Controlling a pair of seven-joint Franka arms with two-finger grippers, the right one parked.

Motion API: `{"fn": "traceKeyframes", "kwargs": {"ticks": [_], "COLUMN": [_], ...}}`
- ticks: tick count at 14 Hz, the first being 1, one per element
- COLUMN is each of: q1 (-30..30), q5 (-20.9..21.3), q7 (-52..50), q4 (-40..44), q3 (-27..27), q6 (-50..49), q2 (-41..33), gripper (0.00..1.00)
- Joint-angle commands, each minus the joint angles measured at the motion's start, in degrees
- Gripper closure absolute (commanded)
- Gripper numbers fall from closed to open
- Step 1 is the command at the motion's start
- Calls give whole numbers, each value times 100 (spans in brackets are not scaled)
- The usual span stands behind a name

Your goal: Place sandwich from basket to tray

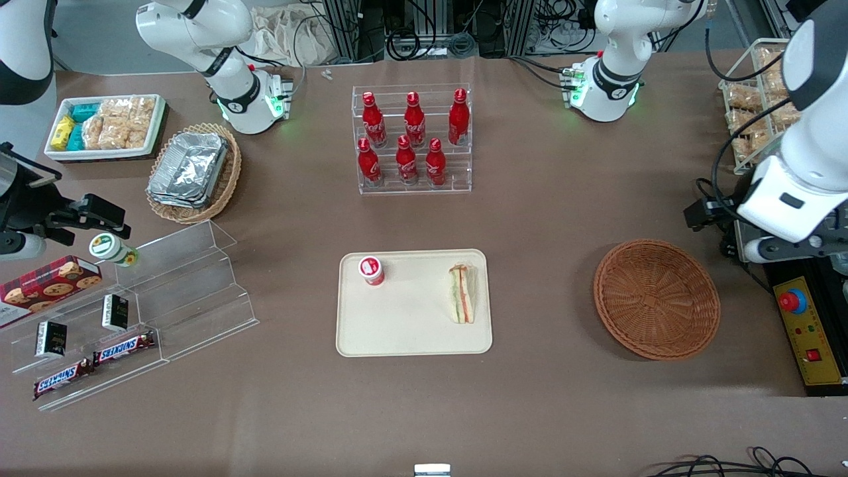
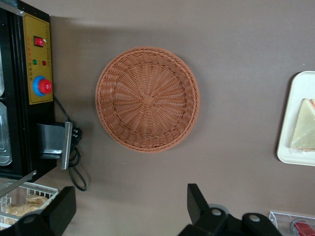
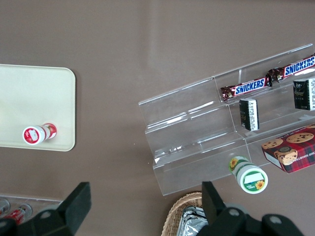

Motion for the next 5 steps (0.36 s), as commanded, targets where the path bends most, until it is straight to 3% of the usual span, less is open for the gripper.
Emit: {"fn": "traceKeyframes", "kwargs": {"ticks": [1,3,5], "q1": [-826,-1163,-1137], "q5": [-417,-585,-612], "q7": [590,898,899], "q4": [-191,-270,-279], "q3": [1415,2035,2046], "q6": [-58,-145,-137], "q2": [-410,-525,-534], "gripper": [0,0,0]}}
